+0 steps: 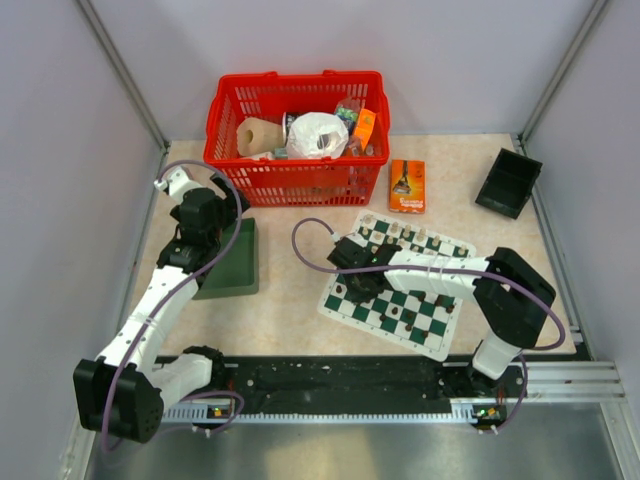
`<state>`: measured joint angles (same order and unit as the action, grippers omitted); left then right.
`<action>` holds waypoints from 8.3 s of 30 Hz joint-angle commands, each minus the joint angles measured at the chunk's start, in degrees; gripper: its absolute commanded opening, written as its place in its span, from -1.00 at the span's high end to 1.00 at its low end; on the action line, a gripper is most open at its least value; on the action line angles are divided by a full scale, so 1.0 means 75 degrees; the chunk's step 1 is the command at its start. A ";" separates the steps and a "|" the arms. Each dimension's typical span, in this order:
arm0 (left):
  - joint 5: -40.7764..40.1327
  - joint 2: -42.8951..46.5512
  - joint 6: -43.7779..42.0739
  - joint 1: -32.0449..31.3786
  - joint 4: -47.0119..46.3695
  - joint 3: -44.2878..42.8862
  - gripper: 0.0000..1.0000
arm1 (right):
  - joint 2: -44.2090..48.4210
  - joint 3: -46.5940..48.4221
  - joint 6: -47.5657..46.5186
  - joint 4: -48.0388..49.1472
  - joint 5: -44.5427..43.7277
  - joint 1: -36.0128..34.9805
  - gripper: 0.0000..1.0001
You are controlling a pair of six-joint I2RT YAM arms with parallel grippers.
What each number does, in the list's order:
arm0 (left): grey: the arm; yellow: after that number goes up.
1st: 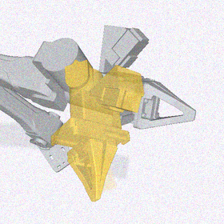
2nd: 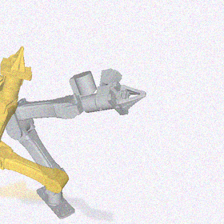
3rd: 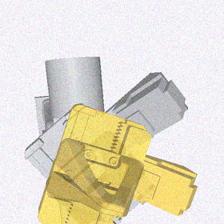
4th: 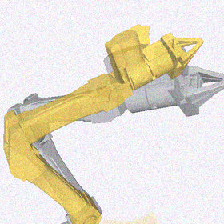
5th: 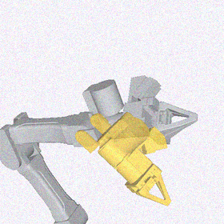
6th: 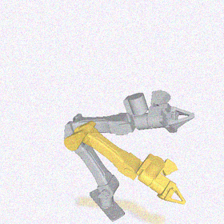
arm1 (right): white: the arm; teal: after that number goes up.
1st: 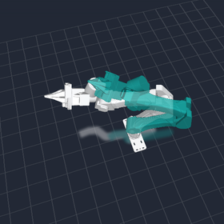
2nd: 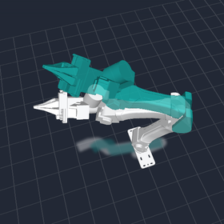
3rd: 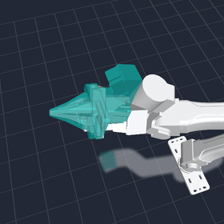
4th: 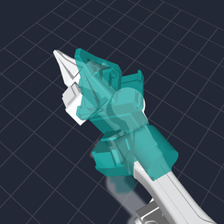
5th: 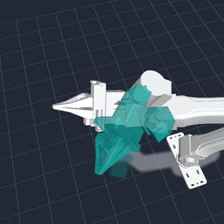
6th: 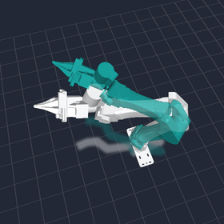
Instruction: Set up the chess pieces on the board
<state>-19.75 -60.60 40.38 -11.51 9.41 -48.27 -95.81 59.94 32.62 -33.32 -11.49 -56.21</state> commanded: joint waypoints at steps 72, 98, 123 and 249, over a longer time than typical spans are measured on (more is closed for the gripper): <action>0.0254 0.0076 0.0065 0.0140 -0.0434 0.0073 -0.97 | 0.2050 0.0353 -0.0026 -0.0455 -0.0812 0.0146 0.04; 0.0312 -0.0018 0.0042 0.0140 -0.0493 0.0050 -0.97 | 0.2521 -0.1512 0.0772 -0.0760 0.0325 0.0123 0.30; 0.0371 -0.0112 0.0018 0.0140 -0.0493 0.0026 -0.98 | 0.1782 -0.1664 0.0655 -0.0526 0.0160 0.0111 0.53; 0.0594 -0.0299 0.0100 0.0152 -0.0680 0.0120 -0.98 | 0.3717 -0.2941 0.1850 -0.1381 -0.0132 0.0709 0.39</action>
<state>-15.35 -62.52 40.86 -10.61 6.98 -48.07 -66.94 38.24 46.61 -45.08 -11.33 -51.20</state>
